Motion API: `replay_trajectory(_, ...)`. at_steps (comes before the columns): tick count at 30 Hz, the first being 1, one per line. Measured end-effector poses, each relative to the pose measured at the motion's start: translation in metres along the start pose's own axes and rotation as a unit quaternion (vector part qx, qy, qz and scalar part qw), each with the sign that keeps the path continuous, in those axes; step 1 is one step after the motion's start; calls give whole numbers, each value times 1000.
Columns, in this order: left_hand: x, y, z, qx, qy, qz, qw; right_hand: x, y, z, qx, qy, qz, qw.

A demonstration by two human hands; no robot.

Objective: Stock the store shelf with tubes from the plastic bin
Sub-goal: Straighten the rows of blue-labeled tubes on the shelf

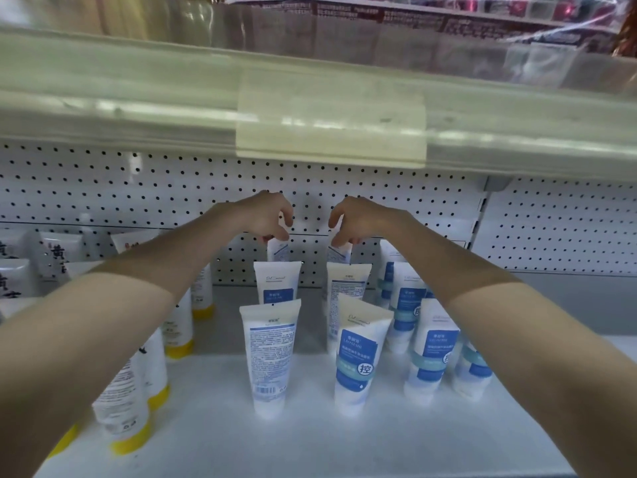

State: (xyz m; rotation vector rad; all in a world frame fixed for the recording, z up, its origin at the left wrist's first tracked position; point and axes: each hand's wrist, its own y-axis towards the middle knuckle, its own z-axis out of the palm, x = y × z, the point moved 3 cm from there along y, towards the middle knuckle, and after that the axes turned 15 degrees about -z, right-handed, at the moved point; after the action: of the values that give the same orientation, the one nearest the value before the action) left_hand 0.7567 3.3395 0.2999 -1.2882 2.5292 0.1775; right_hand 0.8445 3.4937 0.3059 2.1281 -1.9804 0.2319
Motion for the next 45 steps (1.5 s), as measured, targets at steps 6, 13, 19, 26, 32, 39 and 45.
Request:
replay_trajectory(6,3,1,1,60,-66,-14,996,3,-5,-2,7,44,-23,999)
replay_trajectory(13,13,-6,-6,151,-126,-47,979,-1,-7,0,33,110,28,993)
replay_trajectory(19,9,-3,-6,59,-23,-17,998,-1,-11,-4,51,108,33,992)
replay_trajectory(26,7,-4,-4,36,42,1,999,-2,-15,-4,42,-21,6,999)
replay_trajectory(32,3,-7,1,59,59,13,996,-3,-15,-1,58,-17,-2,998)
replay_trajectory(39,-3,-9,4,42,51,12,998,-4,-13,4,61,-26,-4,998)
replay_trajectory(45,-2,-5,5,41,34,13,999,-4,-12,5,50,-28,-11,998)
